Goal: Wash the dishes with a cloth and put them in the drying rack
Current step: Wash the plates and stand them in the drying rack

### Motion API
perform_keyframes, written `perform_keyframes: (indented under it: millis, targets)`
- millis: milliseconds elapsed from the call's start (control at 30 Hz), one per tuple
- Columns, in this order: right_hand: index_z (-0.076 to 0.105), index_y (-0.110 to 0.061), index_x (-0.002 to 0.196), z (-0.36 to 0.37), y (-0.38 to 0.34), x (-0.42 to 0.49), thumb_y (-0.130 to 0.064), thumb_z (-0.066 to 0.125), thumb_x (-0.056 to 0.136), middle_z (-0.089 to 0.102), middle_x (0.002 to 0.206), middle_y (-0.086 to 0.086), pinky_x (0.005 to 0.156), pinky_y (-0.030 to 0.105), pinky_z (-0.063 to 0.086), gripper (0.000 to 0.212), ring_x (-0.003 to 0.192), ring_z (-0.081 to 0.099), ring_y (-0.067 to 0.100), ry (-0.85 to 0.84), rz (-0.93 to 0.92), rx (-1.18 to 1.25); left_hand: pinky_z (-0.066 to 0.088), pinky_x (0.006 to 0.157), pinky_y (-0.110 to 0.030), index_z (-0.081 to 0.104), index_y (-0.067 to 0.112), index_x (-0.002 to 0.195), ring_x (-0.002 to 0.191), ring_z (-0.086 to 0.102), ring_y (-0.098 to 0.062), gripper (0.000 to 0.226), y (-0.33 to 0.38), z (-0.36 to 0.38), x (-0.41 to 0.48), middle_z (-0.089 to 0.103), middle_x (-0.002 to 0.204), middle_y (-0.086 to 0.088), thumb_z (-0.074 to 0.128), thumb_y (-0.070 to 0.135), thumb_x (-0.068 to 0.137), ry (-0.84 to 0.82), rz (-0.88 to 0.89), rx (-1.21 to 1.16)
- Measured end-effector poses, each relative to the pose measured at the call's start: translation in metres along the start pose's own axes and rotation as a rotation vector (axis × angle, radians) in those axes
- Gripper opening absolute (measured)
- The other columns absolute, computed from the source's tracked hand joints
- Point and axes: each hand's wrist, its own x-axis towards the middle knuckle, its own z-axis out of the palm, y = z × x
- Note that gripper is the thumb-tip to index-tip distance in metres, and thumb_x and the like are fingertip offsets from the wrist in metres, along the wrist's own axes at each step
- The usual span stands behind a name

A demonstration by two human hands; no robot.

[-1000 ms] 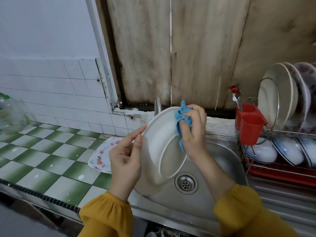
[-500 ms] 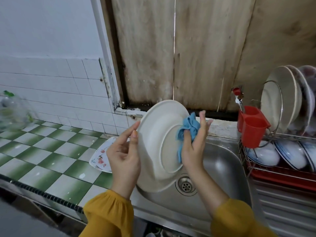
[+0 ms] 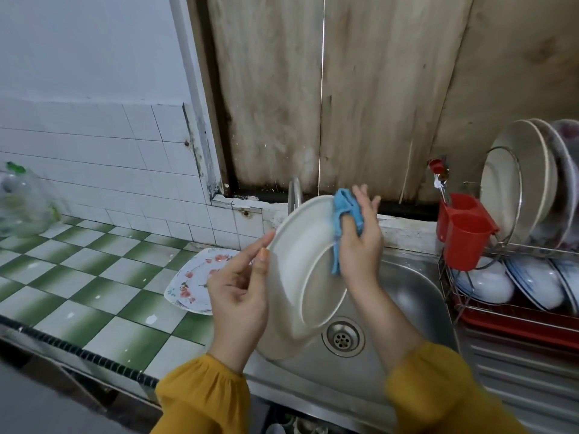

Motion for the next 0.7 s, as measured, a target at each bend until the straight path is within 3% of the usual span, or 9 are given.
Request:
perform_keyframes:
  millis: [67,200,333,433,533,633,700]
  targets:
    - [0.043,-0.023,0.144,0.013,-0.021,-0.014,-0.021,0.051,0.094,0.028,0.155,-0.014,0.115,0.014,0.011,0.051,0.150,0.007,0.011,-0.104,-0.214,-0.127,0.055,0.071,-0.018,0.070,0.028,0.102,0.077,0.068,-0.001,0.015,-0.004,0.008,-0.005,0.075,0.084,0.017,0.059,0.023,0.093,0.045,0.002,0.002]
    - [0.033,-0.019,0.150,0.025,-0.016,-0.066,-0.027,0.050,0.091,0.024,0.160,-0.001,0.121,0.050,0.010,0.062,0.151,0.006,0.024,-0.302,-0.595,-0.383,0.055,0.061,-0.018,0.070,0.031,0.102,0.065,0.066,-0.006,0.024,-0.010,0.012,-0.002,0.073,0.070,0.011,0.053,0.015,0.097,0.259,-0.030,-0.021]
    - [0.017,-0.027,0.155,0.006,0.039,-0.098,-0.030,0.051,0.091,0.011,0.163,-0.003,0.119,0.055,0.016,0.072,0.150,0.009,0.029,-0.399,-0.715,-0.497,0.052,0.065,-0.012,0.062,0.021,0.114,0.068,0.065,0.006,0.024,-0.003,-0.002,0.016,0.070,0.069,0.024,0.049,0.007,0.100,0.349,-0.057,-0.068]
    - [0.007,-0.035,0.155,-0.008,0.073,-0.103,-0.048,0.042,0.099,0.004,0.164,-0.006,0.119,0.055,0.011,0.067,0.151,0.001,0.028,-0.312,-0.479,-0.387,0.054,0.068,-0.014,0.062,0.020,0.115,0.072,0.065,0.005,0.022,0.002,-0.013,0.026,0.072,0.075,0.024,0.050,0.010,0.100,0.372,-0.084,-0.106]
    - [0.013,-0.043,0.152,-0.013,0.075,-0.083,-0.060,0.036,0.096,0.011,0.162,-0.007,0.120,0.047,0.008,0.062,0.151,0.003,0.023,-0.148,-0.220,-0.193,0.056,0.075,-0.018,0.060,0.018,0.120,0.075,0.066,0.003,0.024,0.008,-0.020,0.030,0.073,0.080,0.023,0.048,0.009,0.100,0.343,-0.076,-0.151]
    - [0.031,-0.040,0.145,-0.016,0.056,-0.054,-0.039,0.042,0.102,0.034,0.154,-0.004,0.117,0.037,0.025,0.044,0.143,0.029,0.014,-0.057,-0.045,0.030,0.056,0.075,-0.017,0.059,0.016,0.120,0.080,0.067,0.003,0.027,0.015,-0.022,0.030,0.073,0.086,0.021,0.046,0.005,0.100,0.252,-0.049,-0.157]
    - [0.049,-0.027,0.130,-0.017,0.041,-0.031,-0.023,0.041,0.104,0.055,0.129,0.001,0.100,0.032,0.044,0.028,0.119,0.053,0.014,0.016,0.244,0.200,0.054,0.074,-0.015,0.066,0.017,0.112,0.083,0.067,0.002,0.027,0.016,-0.023,0.029,0.074,0.087,0.019,0.047,0.004,0.098,0.175,-0.050,-0.151]
